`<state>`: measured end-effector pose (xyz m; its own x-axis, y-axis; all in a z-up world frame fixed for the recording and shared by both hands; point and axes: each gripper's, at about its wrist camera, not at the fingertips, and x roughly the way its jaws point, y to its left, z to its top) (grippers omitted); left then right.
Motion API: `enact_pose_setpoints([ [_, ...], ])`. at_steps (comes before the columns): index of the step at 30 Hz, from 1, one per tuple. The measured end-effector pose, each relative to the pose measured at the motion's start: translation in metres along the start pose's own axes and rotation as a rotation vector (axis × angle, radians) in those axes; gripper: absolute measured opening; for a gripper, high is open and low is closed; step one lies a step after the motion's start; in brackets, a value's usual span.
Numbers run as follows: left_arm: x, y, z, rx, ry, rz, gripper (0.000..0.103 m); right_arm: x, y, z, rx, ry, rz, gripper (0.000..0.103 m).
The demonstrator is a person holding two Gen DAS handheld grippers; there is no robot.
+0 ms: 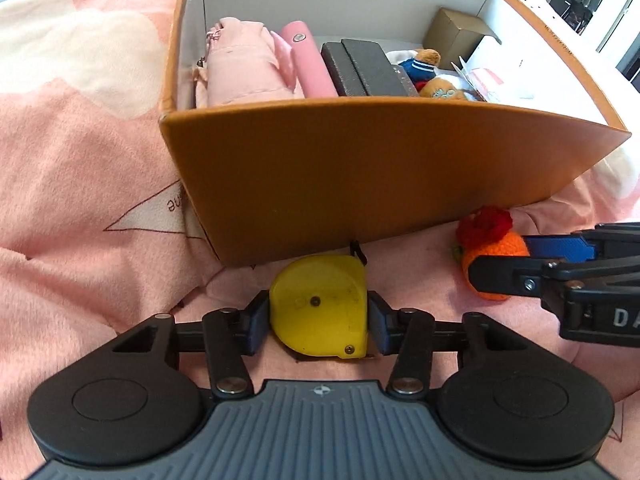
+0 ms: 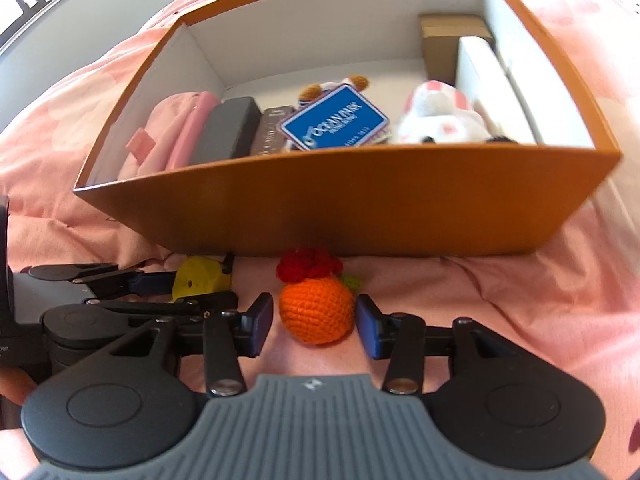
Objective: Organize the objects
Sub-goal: 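Lift the tape measure with the left tool while the right tool lifts the orange toy over the box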
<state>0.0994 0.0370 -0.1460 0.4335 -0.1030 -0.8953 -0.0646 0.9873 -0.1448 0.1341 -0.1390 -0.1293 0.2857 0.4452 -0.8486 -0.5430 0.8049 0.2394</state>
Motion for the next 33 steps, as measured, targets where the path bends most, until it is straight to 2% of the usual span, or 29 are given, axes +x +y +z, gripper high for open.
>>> enact_pose_setpoints([
  [3,-0.002,0.0,-0.002,0.009,-0.007,-0.006,0.057,0.006,0.002,-0.003,0.012,0.011,-0.001,0.044],
  [8,-0.021,-0.003,-0.002,0.031,0.0,-0.036,0.056,-0.003,0.005,-0.004,0.009,-0.023,-0.007,0.044],
  [13,-0.052,-0.012,0.0,0.074,-0.011,-0.084,0.056,-0.033,0.01,0.0,-0.021,-0.064,-0.008,0.044],
  [19,-0.097,-0.023,0.016,0.134,-0.098,-0.132,0.056,-0.08,0.013,0.008,-0.065,-0.157,0.003,0.043],
  [24,-0.132,-0.017,0.04,0.115,-0.167,-0.172,0.056,-0.107,0.008,0.027,-0.069,-0.219,0.036,0.043],
  [30,-0.127,-0.026,0.09,0.11,-0.239,-0.177,0.056,-0.109,0.005,0.066,-0.14,-0.268,-0.001,0.043],
  [33,-0.113,-0.023,0.117,0.109,-0.253,-0.13,0.056,-0.093,-0.002,0.092,-0.199,-0.257,-0.041,0.043],
])
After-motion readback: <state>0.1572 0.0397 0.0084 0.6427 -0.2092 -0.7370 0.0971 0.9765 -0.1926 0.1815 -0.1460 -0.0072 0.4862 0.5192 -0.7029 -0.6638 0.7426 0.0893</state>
